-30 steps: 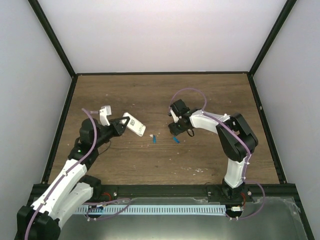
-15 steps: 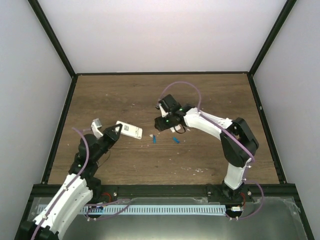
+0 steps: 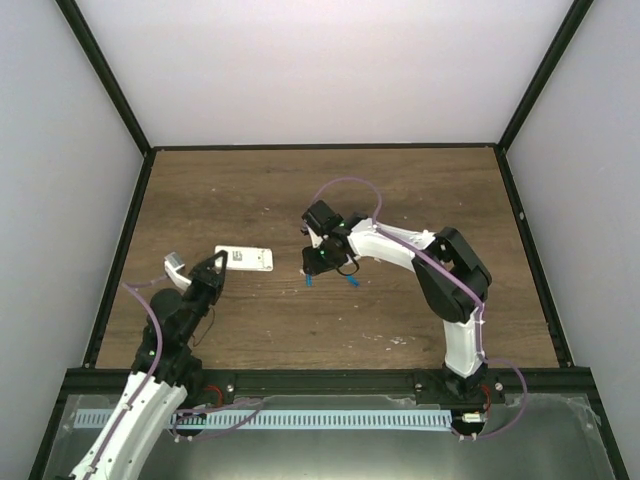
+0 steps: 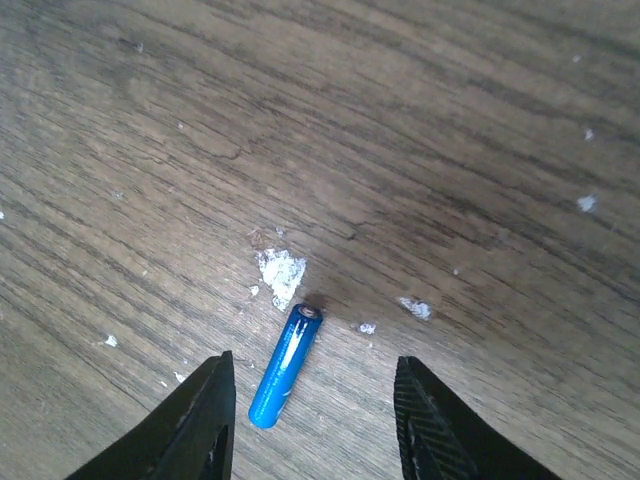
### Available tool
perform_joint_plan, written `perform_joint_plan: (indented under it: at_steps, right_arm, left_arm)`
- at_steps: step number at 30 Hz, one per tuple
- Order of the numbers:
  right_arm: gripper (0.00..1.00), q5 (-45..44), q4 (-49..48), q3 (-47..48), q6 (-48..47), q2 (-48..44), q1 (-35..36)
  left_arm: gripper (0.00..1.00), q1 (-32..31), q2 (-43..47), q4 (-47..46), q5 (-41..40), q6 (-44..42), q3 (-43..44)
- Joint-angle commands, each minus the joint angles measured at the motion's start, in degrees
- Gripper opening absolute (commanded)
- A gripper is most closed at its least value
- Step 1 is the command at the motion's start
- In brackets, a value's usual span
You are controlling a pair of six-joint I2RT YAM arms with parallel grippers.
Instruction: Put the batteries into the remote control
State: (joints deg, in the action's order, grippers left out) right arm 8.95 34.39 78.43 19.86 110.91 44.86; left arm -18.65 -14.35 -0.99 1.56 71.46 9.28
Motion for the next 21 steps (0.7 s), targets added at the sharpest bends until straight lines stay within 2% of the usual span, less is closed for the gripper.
perform_joint_plan:
  at_steps: [1, 21]
  right_arm:
    - [0.39, 1.7, 0.7, 2.5, 1.1, 1.7, 0.9]
    - [0.31, -0.9, 1.5, 4.3, -0.4, 6.6, 3.0]
  left_arm:
    - [0.00, 0.2, 1.9, 1.7, -1.3, 2.4, -1.2]
    - [0.00, 0.2, 0.7, 1.2, -0.6, 1.1, -0.2]
